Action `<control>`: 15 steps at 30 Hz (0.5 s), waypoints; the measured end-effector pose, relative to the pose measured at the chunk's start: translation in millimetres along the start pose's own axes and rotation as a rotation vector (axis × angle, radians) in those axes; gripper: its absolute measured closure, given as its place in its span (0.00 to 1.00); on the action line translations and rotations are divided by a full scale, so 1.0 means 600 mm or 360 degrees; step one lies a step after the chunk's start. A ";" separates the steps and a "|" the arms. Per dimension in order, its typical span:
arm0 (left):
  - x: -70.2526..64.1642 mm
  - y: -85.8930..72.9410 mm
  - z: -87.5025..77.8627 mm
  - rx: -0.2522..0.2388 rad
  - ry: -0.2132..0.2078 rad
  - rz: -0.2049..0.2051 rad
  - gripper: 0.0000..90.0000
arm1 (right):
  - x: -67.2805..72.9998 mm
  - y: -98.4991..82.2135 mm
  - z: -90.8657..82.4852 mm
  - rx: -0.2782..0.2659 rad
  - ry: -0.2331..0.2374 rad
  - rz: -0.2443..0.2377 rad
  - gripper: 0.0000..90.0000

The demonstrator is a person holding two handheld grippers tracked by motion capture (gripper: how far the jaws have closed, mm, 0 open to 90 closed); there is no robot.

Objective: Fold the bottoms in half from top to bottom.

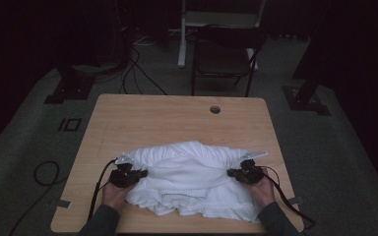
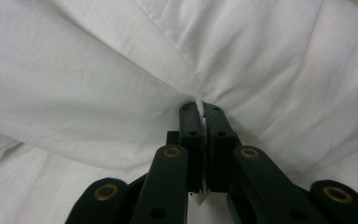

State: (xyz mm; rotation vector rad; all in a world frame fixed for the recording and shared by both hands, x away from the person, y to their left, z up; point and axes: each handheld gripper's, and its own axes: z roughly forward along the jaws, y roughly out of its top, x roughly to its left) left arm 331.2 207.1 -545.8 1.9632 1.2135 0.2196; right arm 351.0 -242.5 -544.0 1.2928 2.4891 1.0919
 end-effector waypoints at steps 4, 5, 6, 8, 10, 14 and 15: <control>0.021 0.038 0.029 -0.0035 0.0077 -0.0045 0.96 | -0.025 0.031 0.019 -0.0024 -0.0049 0.0043 0.97; 0.026 0.049 0.037 -0.0047 0.0091 -0.0067 0.96 | -0.031 0.039 0.024 -0.0026 -0.0066 0.0060 0.97; 0.032 0.060 0.043 -0.0056 0.0103 -0.0092 0.96 | -0.037 0.048 0.029 -0.0025 -0.0084 0.0067 0.97; 0.042 0.082 0.052 -0.0081 0.0126 -0.0130 0.96 | -0.048 0.066 0.035 -0.0029 -0.0130 0.0068 0.97; 0.050 0.103 0.052 -0.0121 0.0133 -0.0172 0.96 | -0.058 0.083 0.032 -0.0061 -0.0170 0.0084 0.97; 0.056 0.137 0.009 -0.0301 0.0062 -0.0235 0.97 | -0.072 0.109 -0.011 -0.0208 -0.0200 0.0114 0.98; 0.056 0.144 -0.006 -0.0351 0.0025 -0.0240 0.97 | -0.073 0.113 -0.027 -0.0255 -0.0195 0.0121 0.97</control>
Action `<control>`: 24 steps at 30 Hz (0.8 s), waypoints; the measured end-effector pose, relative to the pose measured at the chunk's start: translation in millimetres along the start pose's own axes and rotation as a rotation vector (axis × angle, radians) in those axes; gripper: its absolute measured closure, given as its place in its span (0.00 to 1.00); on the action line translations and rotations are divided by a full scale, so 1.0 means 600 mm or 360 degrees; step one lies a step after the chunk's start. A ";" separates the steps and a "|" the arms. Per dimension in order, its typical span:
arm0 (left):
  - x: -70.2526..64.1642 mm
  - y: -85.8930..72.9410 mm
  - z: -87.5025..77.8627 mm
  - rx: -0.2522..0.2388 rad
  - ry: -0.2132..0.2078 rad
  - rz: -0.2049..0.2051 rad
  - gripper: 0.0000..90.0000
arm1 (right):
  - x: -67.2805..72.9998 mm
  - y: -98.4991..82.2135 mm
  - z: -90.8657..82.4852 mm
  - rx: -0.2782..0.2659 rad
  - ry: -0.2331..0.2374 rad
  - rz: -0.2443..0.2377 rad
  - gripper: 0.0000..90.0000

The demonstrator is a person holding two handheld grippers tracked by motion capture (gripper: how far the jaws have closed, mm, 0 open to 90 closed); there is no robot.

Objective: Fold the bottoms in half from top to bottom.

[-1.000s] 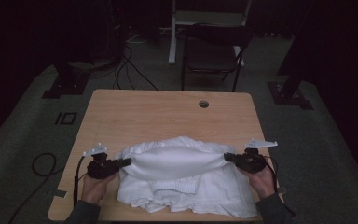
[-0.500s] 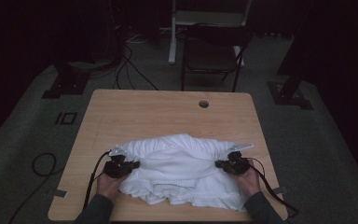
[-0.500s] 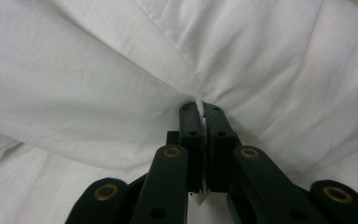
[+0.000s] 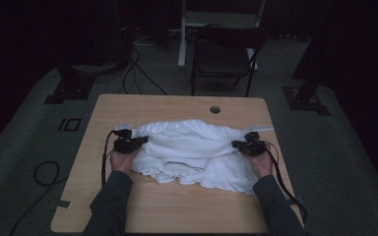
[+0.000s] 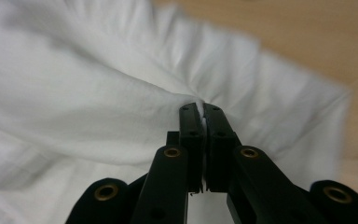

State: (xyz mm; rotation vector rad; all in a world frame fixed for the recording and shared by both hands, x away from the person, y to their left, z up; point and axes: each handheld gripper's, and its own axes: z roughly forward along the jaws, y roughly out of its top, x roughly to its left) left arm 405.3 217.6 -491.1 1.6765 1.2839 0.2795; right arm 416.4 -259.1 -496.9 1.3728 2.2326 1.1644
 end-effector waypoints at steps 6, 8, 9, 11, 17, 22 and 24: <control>-0.026 0.040 -0.063 -0.0215 -0.0202 -0.0002 0.97 | -0.001 0.026 -0.073 -0.0225 0.0013 -0.0032 0.98; -0.039 0.045 -0.082 -0.0277 -0.0262 0.0005 0.97 | 0.003 0.032 -0.094 -0.0302 0.0004 -0.0051 0.98; -0.045 0.045 -0.093 -0.0297 -0.0281 0.0025 0.97 | 0.005 0.034 -0.106 -0.0347 0.0015 -0.0053 0.98; -0.053 0.038 -0.114 -0.0315 -0.0324 0.0048 0.97 | 0.011 0.031 -0.130 -0.0421 0.0040 -0.0077 0.98; -0.064 -0.057 -0.148 -0.0174 -0.0422 0.0088 0.95 | 0.038 -0.036 -0.174 -0.0373 0.0157 -0.0238 0.97; -0.050 -0.145 -0.154 0.0051 -0.0451 0.0043 0.81 | 0.047 -0.127 -0.174 -0.0157 0.0310 -0.0227 0.96; -0.043 -0.151 -0.166 0.0046 -0.0427 0.0025 0.68 | 0.051 -0.153 -0.170 -0.0057 0.0362 -0.0252 0.89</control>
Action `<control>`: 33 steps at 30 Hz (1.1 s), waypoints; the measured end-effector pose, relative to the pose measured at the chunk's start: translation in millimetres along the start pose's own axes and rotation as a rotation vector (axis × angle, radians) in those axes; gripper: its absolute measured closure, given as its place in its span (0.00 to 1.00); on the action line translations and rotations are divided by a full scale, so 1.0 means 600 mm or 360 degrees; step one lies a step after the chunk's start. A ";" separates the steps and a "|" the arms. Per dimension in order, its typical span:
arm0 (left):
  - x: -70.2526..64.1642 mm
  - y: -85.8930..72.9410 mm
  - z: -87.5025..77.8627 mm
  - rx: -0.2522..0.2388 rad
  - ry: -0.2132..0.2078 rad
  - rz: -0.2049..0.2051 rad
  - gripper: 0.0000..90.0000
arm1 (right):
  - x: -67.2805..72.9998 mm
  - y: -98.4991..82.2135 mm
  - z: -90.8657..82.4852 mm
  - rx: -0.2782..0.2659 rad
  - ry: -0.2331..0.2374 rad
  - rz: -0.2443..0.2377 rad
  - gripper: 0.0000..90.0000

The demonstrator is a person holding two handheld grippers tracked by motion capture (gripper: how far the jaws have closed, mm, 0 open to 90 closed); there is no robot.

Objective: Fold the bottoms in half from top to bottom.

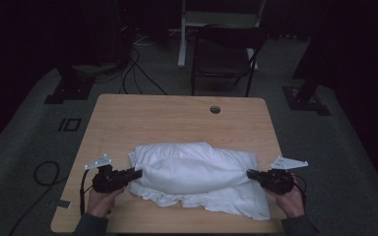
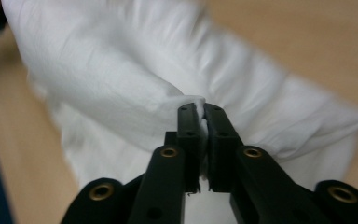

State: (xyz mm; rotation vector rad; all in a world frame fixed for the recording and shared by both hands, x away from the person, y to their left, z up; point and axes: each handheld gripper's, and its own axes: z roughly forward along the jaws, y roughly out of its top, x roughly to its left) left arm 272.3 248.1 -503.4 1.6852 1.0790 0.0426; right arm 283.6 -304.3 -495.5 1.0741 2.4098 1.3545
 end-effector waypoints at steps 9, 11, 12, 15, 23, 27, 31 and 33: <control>-0.047 0.101 -0.001 -0.0143 0.0139 0.0171 0.53 | 0.017 0.064 -0.015 -0.0227 -0.0087 0.0017 0.60; -0.064 0.113 0.031 -0.0060 0.0190 0.0245 0.54 | 0.026 0.074 0.013 -0.0200 -0.0136 0.0028 0.59; -0.071 0.113 0.050 -0.0004 0.0206 0.0269 0.55 | 0.031 0.074 0.029 -0.0179 -0.0155 0.0044 0.58; -0.086 0.090 0.102 0.0199 0.0255 0.0341 0.58 | 0.050 0.058 0.082 -0.0035 -0.0234 0.0033 0.55; -0.055 -0.031 0.134 0.0460 0.0453 0.0358 0.62 | 0.080 -0.023 0.128 0.0191 -0.0247 0.0057 0.53; -0.047 -0.048 0.107 0.0421 0.0511 0.0404 0.61 | 0.086 -0.046 0.126 0.0211 -0.0304 0.0043 0.52; -0.043 -0.059 0.103 0.0419 0.0561 0.0434 0.61 | 0.087 -0.047 0.127 0.0211 -0.0326 0.0025 0.51; -0.043 -0.060 0.107 0.0413 0.0582 0.0441 0.61 | 0.087 -0.044 0.130 0.0223 -0.0346 -0.0003 0.51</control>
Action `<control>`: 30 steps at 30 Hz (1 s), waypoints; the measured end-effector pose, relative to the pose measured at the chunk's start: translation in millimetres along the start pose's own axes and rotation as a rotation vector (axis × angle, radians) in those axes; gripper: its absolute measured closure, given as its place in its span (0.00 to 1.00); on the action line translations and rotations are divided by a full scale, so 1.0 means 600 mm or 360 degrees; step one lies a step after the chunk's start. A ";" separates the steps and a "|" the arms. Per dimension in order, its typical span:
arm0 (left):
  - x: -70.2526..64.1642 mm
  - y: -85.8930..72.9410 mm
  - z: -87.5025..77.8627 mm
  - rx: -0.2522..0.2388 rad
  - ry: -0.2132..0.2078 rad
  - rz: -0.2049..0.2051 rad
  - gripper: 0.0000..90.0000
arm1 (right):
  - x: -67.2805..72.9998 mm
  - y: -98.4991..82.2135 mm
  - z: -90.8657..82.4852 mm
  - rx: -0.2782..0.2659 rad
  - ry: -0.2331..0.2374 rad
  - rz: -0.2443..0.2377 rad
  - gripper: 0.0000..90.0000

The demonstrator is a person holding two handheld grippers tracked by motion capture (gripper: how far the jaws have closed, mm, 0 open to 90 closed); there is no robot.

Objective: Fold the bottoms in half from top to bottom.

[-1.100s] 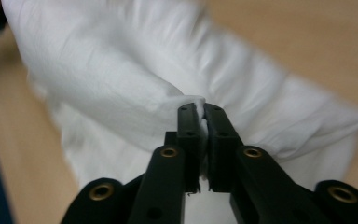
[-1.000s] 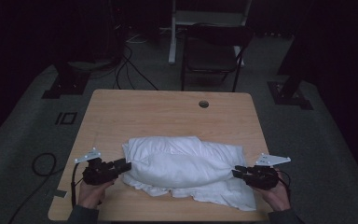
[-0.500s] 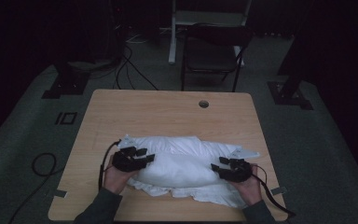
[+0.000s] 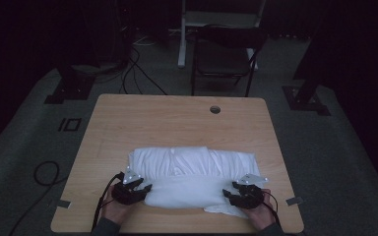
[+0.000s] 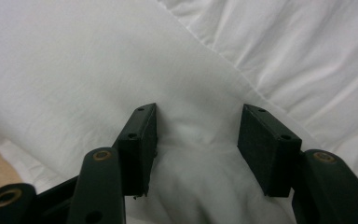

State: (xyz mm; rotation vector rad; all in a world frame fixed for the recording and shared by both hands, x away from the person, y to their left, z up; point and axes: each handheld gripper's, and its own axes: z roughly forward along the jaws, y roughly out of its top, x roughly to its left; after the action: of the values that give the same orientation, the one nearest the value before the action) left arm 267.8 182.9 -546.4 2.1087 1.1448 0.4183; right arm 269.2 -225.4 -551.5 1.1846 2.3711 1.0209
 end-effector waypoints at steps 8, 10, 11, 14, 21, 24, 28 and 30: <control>0.011 0.012 0.021 -0.0046 0.0051 -0.0092 0.62 | -0.017 0.025 0.024 0.0004 -0.0038 -0.0023 0.51; 0.016 0.016 0.025 -0.0059 0.0053 -0.0119 0.62 | -0.024 0.033 0.031 0.0002 -0.0046 -0.0013 0.50; 0.019 0.018 0.027 -0.0056 0.0060 -0.0117 0.62 | -0.026 0.037 0.035 0.0004 -0.0047 -0.0012 0.50; 0.026 0.022 0.031 -0.0066 0.0061 -0.0145 0.62 | -0.034 0.046 0.043 0.0000 -0.0039 -0.0012 0.50; 0.032 0.022 0.033 -0.0082 0.0045 -0.0162 0.61 | -0.040 0.050 0.048 -0.0016 -0.0021 -0.0016 0.50; 0.032 0.022 0.033 -0.0085 0.0045 -0.0162 0.61 | -0.040 0.050 0.048 -0.0016 -0.0020 -0.0017 0.50; 0.033 0.022 0.033 -0.0092 0.0046 -0.0165 0.61 | -0.040 0.049 0.048 -0.0018 -0.0017 -0.0017 0.50; 0.034 0.023 0.034 -0.0098 0.0044 -0.0171 0.61 | -0.041 0.050 0.048 -0.0019 -0.0015 -0.0017 0.50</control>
State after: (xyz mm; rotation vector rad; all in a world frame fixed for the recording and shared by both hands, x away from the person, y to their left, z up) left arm 299.4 186.3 -552.3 1.9840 1.2397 0.4282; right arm 316.9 -219.1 -551.9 1.1684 2.3583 1.0226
